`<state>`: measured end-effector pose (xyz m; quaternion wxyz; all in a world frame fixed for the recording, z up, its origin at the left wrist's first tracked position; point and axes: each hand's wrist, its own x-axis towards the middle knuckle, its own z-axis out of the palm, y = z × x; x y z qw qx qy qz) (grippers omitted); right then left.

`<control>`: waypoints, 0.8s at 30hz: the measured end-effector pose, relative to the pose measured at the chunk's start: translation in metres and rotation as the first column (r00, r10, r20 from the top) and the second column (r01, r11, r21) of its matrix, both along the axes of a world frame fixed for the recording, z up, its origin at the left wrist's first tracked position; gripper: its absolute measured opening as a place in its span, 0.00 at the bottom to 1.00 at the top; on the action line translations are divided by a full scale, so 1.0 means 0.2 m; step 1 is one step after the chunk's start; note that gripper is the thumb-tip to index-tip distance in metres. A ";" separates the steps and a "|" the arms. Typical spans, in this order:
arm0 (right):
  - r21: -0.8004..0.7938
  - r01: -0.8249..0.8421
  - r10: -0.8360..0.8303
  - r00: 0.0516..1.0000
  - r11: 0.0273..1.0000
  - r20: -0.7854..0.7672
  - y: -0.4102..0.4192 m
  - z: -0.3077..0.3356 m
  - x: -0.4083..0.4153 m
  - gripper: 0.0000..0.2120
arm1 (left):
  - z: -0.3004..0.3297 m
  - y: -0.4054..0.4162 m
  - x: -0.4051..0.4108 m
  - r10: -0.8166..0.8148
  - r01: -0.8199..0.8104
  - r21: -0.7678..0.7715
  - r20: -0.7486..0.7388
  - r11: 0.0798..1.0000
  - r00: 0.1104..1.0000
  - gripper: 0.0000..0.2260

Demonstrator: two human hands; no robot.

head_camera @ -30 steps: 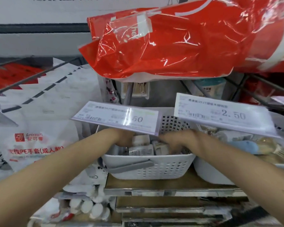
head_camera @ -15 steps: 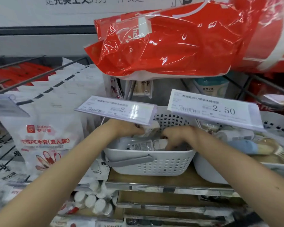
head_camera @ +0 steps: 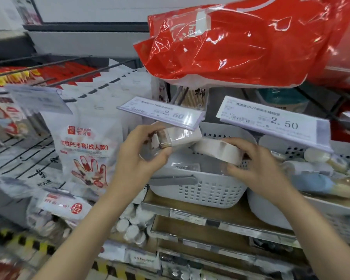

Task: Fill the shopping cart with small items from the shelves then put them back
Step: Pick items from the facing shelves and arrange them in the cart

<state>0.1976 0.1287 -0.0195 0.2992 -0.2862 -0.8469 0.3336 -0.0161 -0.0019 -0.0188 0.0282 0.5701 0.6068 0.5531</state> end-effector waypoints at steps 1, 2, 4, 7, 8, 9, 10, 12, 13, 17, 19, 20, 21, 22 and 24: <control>-0.025 -0.009 0.008 0.999 1.000 -0.052 -0.03 0.00 0.01 0.21 | 0.00 -0.04 0.02 0.034 -0.035 0.027 0.032 0.999 0.999 0.14; -0.048 -0.023 0.018 0.995 0.999 -0.096 -0.07 0.00 0.01 0.21 | 0.00 -0.07 0.04 0.065 -0.069 0.048 0.069 0.996 0.996 0.13; -0.084 -0.058 0.044 0.985 0.995 -0.166 -0.14 0.00 0.02 0.20 | 0.01 -0.16 0.07 0.118 -0.131 0.082 0.154 0.988 0.981 0.12; -0.152 -0.132 0.089 0.961 0.980 -0.262 -0.26 -0.01 0.00 0.19 | -0.01 -0.30 0.10 0.207 -0.245 0.101 0.290 0.964 0.934 0.11; -0.202 -0.165 0.098 0.947 0.965 -0.305 -0.29 -0.03 -0.01 0.19 | -0.02 -0.35 0.11 0.244 -0.288 0.099 0.318 0.953 0.916 0.12; -0.258 -0.199 0.104 0.935 0.945 -0.339 -0.32 -0.06 -0.03 0.20 | -0.03 -0.40 0.11 0.285 -0.331 0.089 0.335 0.939 0.898 0.12; -0.315 -0.235 0.114 0.927 0.920 -0.356 -0.36 -0.08 -0.05 0.21 | -0.05 -0.46 0.11 0.329 -0.375 0.071 0.347 0.924 0.878 0.12; -0.397 -0.310 0.154 0.913 0.864 -0.377 -0.45 -0.13 -0.12 0.20 | -0.09 -0.58 0.12 0.404 -0.445 0.032 0.368 0.895 0.838 0.12; -0.445 -0.332 0.157 0.910 0.831 -0.385 -0.48 -0.16 -0.15 0.18 | -0.11 -0.63 0.13 0.431 -0.470 0.013 0.376 0.883 0.820 0.12; -0.623 -0.418 0.214 0.901 0.661 -0.377 -0.68 -0.27 -0.33 0.18 | -0.20 -0.90 0.13 0.585 -0.614 -0.076 0.411 0.786 0.699 0.11; -0.657 -0.448 0.287 0.894 0.606 -0.345 -0.79 -0.31 -0.42 0.17 | -0.24 -1.05 0.12 0.632 -0.662 -0.111 0.447 0.741 0.633 0.12; -0.672 -0.462 0.326 0.886 0.578 -0.329 -0.85 -0.32 -0.47 0.17 | -0.26 -1.12 0.11 0.647 -0.682 -0.126 0.479 0.720 0.594 0.13; -0.681 -0.478 0.368 0.875 0.555 -0.314 -0.89 -0.34 -0.52 0.16 | -0.28 -1.20 0.09 0.658 -0.700 -0.142 0.511 0.700 0.553 0.12; -0.690 -0.492 0.407 0.862 0.532 -0.301 -0.95 -0.35 -0.58 0.16 | -0.30 -1.28 0.08 0.669 -0.717 -0.160 0.538 0.679 0.513 0.10; -0.710 -0.522 0.492 0.825 0.473 -0.278 -1.07 -0.37 -0.70 0.17 | -0.34 -1.44 0.04 0.695 -0.753 -0.193 0.574 0.629 0.434 0.09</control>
